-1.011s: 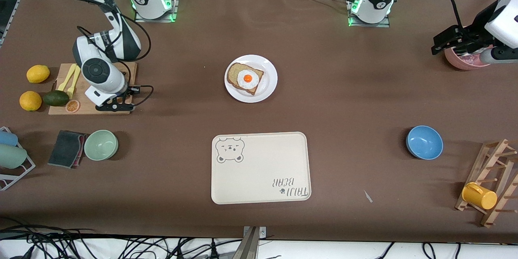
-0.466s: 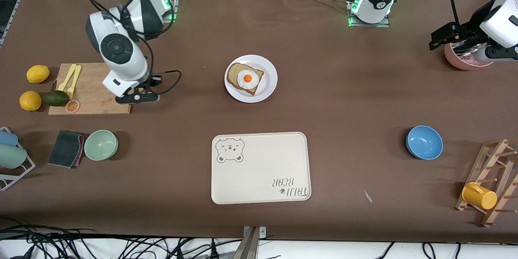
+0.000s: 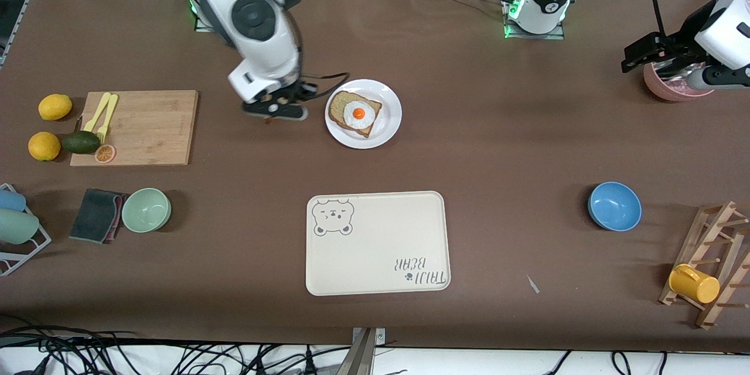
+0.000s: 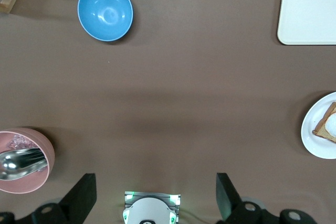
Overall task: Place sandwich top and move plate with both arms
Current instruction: 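Lift the bread slice with the right gripper and carry it to the plate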
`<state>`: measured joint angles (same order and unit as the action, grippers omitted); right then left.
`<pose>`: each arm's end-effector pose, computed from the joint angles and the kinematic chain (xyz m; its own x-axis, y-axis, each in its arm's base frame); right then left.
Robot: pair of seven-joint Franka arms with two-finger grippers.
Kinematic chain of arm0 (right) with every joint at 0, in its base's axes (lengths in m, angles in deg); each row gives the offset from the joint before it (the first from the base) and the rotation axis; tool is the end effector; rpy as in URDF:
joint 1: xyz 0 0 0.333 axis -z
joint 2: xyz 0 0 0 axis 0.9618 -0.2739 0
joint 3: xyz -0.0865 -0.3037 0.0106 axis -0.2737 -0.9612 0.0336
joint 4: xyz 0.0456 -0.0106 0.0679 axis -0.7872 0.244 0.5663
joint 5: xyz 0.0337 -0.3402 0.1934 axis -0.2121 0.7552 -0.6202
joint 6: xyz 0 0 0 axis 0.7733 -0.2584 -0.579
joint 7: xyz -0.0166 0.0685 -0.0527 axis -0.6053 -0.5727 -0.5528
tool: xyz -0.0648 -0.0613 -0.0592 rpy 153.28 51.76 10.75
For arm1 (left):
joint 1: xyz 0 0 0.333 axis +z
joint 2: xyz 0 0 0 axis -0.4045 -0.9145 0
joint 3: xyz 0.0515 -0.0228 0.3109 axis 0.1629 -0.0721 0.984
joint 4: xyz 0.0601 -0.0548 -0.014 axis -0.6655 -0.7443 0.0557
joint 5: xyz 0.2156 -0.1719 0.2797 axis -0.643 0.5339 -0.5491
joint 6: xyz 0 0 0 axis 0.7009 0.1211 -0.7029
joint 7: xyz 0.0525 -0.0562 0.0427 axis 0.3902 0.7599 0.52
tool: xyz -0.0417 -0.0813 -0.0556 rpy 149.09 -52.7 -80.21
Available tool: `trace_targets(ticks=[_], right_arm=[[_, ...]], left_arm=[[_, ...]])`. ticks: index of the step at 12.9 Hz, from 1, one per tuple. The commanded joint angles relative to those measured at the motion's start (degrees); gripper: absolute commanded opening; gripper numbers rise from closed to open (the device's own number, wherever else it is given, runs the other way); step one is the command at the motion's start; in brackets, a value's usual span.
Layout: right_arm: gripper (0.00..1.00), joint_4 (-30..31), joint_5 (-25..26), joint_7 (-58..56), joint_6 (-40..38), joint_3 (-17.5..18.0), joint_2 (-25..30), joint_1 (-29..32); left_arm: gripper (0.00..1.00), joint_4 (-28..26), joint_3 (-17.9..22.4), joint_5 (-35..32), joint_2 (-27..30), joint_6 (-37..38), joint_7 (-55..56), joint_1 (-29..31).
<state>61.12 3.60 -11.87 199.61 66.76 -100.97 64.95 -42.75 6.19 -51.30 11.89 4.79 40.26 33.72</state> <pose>0.4581 0.3765 0.3989 0.9834 -0.1486 -0.1044 -0.1427 -0.9878 0.0621 0.5214 -0.0260 0.6258 0.9812 0.0651 -0.1816 0.0683 -0.9976 0.0116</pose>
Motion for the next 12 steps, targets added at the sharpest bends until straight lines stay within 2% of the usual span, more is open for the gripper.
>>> trace_targets(ticks=[1, 3, 4, 5, 6, 7, 8, 12], right_arm=[[0.00, -6.2, 0.2, 11.7, -1.2, -1.2, -5.5, -6.4], [0.00, -12.9, 4.9, 19.1, -2.2, -3.1, -11.9, -11.8], [0.00, -17.7, 8.2, 23.4, -4.5, -5.1, -16.9, -16.4], [0.00, -25.6, 11.1, 26.6, -9.5, -8.6, -22.9, -21.7], [0.00, -35.5, 11.9, 27.9, -16.1, -11.2, -29.8, -26.2], [0.00, -43.1, 11.9, 27.9, -20.3, -11.5, -34.4, -27.7], [0.00, -45.6, 11.9, 27.9, -21.2, -11.4, -36.2, -28.0], [0.00, -45.6, 11.7, 27.9, -20.3, -10.8, -37.0, -28.1]], left_arm=[[1.00, 1.1, -0.1, -0.1, -0.4, 0.9, -1.5, 0.6], [1.00, 1.1, -0.1, -0.1, -0.6, 0.9, -1.4, 0.6], [1.00, 1.0, -0.1, -0.1, -0.6, 0.9, -1.4, 0.6], [1.00, 1.0, -0.1, -0.1, -0.6, 0.9, -1.4, 0.6], [1.00, 1.0, -0.1, -0.1, -0.7, 0.9, -1.4, 0.6], [1.00, 1.0, -0.1, -0.1, -0.7, 0.9, -1.4, 0.6], [1.00, 1.0, -0.1, -0.1, -0.7, 0.9, -1.4, 0.6], [1.00, 1.0, -0.1, -0.1, -1.2, 0.9, -1.4, 0.6]])
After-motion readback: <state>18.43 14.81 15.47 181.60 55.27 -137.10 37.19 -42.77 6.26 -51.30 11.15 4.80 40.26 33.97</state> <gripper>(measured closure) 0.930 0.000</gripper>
